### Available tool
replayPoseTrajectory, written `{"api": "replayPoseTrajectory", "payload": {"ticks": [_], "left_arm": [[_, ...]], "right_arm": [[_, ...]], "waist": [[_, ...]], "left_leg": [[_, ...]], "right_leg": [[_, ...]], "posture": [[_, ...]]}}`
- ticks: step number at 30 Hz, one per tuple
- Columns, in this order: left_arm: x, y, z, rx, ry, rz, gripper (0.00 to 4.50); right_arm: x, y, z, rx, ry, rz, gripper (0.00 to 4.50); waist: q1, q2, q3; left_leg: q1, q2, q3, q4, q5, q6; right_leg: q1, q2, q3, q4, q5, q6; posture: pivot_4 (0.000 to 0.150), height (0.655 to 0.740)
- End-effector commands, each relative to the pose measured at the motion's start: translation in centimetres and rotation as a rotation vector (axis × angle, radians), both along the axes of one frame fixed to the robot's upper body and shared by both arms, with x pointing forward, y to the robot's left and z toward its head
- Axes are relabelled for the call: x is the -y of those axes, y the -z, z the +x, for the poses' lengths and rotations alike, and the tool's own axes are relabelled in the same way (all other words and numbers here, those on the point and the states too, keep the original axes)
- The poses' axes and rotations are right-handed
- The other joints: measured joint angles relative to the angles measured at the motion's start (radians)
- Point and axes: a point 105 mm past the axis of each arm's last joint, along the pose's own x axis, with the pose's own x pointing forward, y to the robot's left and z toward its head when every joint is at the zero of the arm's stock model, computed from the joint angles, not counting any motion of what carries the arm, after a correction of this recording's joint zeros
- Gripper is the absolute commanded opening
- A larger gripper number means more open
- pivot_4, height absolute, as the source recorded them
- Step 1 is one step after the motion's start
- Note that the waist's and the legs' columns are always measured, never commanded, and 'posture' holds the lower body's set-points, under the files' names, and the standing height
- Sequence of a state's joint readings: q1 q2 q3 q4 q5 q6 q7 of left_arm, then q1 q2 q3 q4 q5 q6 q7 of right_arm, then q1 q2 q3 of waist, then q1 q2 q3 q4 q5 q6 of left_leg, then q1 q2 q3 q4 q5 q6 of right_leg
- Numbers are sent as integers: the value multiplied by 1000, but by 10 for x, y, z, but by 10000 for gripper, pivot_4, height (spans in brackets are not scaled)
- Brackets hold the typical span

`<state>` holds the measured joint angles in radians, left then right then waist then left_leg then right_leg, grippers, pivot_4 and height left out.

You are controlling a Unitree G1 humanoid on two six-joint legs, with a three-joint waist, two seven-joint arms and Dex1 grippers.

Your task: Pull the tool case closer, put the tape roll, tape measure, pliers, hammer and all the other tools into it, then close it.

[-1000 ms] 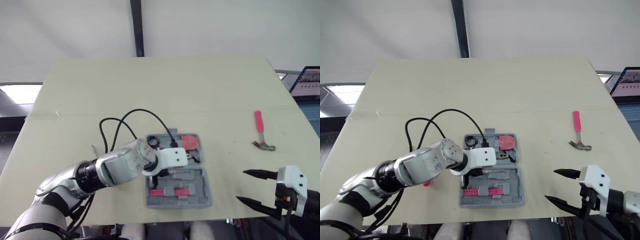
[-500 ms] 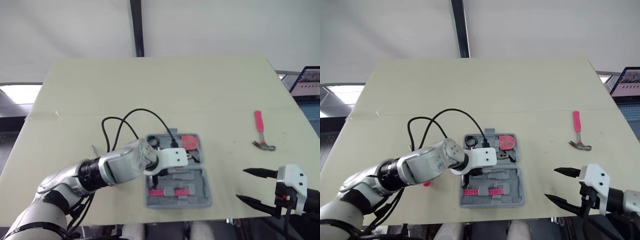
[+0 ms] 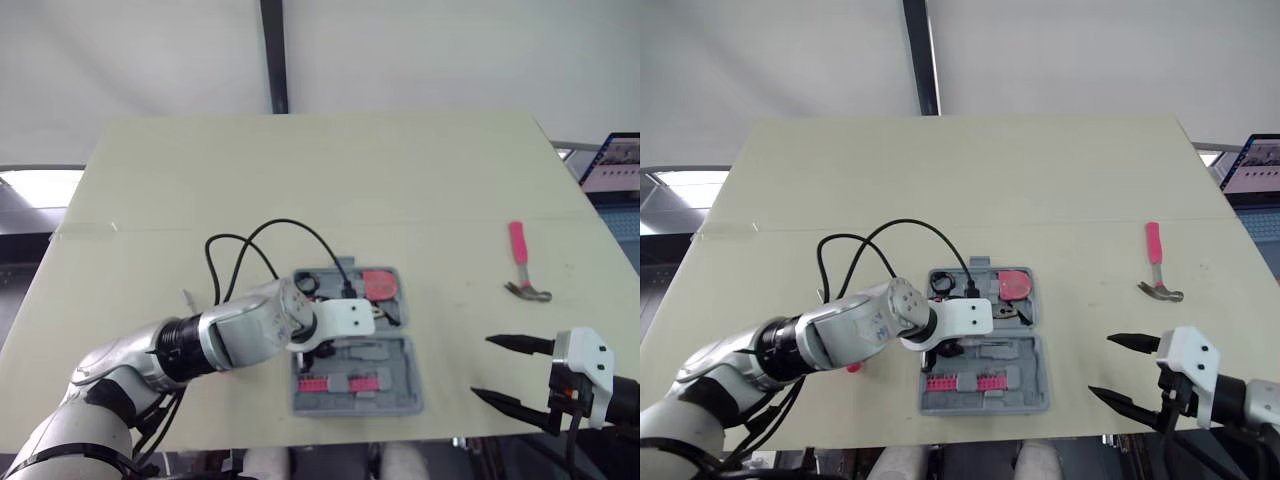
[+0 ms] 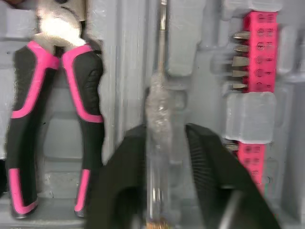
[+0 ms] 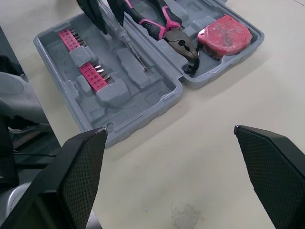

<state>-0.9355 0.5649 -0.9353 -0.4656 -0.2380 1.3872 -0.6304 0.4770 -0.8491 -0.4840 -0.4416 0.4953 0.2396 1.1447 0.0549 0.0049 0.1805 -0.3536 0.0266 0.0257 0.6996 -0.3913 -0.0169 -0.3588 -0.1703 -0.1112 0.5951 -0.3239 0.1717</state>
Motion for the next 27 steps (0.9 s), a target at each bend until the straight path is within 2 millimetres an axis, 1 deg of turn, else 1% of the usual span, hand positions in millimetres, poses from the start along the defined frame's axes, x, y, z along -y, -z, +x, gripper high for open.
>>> {"api": "replayPoseTrajectory", "payload": {"ticks": [1,3,4,6,7,8,9,10,12,14,16,17,19,21,22,24,27], "left_arm": [[2,-13,-1,40,23,-20,33041],[3,-20,1,57,13,-52,32201],[3,-23,2,66,6,-68,30052],[5,-30,3,86,-3,-129,21969],[6,-32,3,90,-2,-150,15628],[7,-35,3,87,-7,-190,11362],[8,-36,3,85,-17,-221,5564],[8,-39,3,90,-4,-290,1006],[5,-42,1,84,14,-383,361],[-1,-43,3,116,24,-461,361],[-2,-47,-2,88,52,-602,361],[-7,-45,-1,99,47,-628,361],[-16,-34,-1,118,69,-653,361],[-25,-22,4,186,57,-633,361],[-26,-19,6,206,50,-631,361],[-28,-7,5,222,57,-612,361],[-31,11,9,252,40,-559,361]], "right_arm": [[-4,-5,-1,29,-14,6,45000],[-4,-5,-1,29,-14,8,45000],[-5,-5,0,29,-15,8,45000],[-5,-5,0,30,-16,10,45000],[-5,-5,0,30,-16,10,45000],[-5,-5,0,30,-16,10,45000],[-5,-5,0,31,-16,10,45000],[-5,-5,0,32,-15,11,45000],[-5,-5,0,32,-13,11,45000],[-4,-5,0,34,-11,12,45000],[-4,-6,0,34,-9,13,45000],[-4,-5,0,35,-8,13,45000],[-3,-5,1,34,-5,12,45000],[-2,-6,2,37,-5,11,45000],[-2,-6,2,38,-5,11,45000],[-2,-6,3,38,-5,8,45000],[-1,-7,4,40,-6,6,45000]], "waist": [[0,0,0],[0,0,0],[0,0,0],[0,0,0],[-1,0,0],[-2,0,0],[-2,0,0],[-2,0,0],[-4,0,0],[-5,1,0],[-4,1,-1],[-2,1,-1],[-3,1,-1],[-2,1,-1],[-1,1,-1],[0,1,-1],[-1,1,-1]], "left_leg": [[0,0,0,0,0,0],[0,0,0,0,0,0],[0,0,0,0,0,0],[0,0,0,0,0,0],[0,0,0,0,0,0],[0,0,0,0,0,0],[0,0,0,0,0,0],[0,0,0,0,0,0],[0,0,0,0,0,0],[0,0,0,0,0,0],[0,0,0,0,0,0],[0,0,0,0,0,0],[0,0,0,0,0,0],[1,0,0,0,0,0],[1,0,0,0,0,0],[1,0,0,0,0,0],[1,0,0,0,0,0]], "right_leg": [[0,0,0,0,0,0],[0,0,0,0,0,0],[0,0,0,0,0,0],[0,0,0,0,0,0],[0,0,0,0,0,0],[0,0,0,0,0,0],[0,0,0,0,0,0],[0,0,0,0,0,0],[0,0,0,0,0,0],[0,0,0,0,0,0],[0,0,0,0,0,0],[0,0,0,1,0,0],[0,0,0,0,0,0],[0,0,0,0,0,0],[0,0,0,0,0,0],[0,0,0,0,0,0],[0,0,0,0,0,0]], "posture": [[1500,7400],[1500,7400],[1500,7400],[1500,7400],[1500,7400],[1500,7400],[1500,7400],[1500,7400],[1500,7400],[1500,7400],[1500,7400],[1500,7400],[1500,7400],[1500,7400],[1500,7400],[1500,7400],[1500,7400]]}}
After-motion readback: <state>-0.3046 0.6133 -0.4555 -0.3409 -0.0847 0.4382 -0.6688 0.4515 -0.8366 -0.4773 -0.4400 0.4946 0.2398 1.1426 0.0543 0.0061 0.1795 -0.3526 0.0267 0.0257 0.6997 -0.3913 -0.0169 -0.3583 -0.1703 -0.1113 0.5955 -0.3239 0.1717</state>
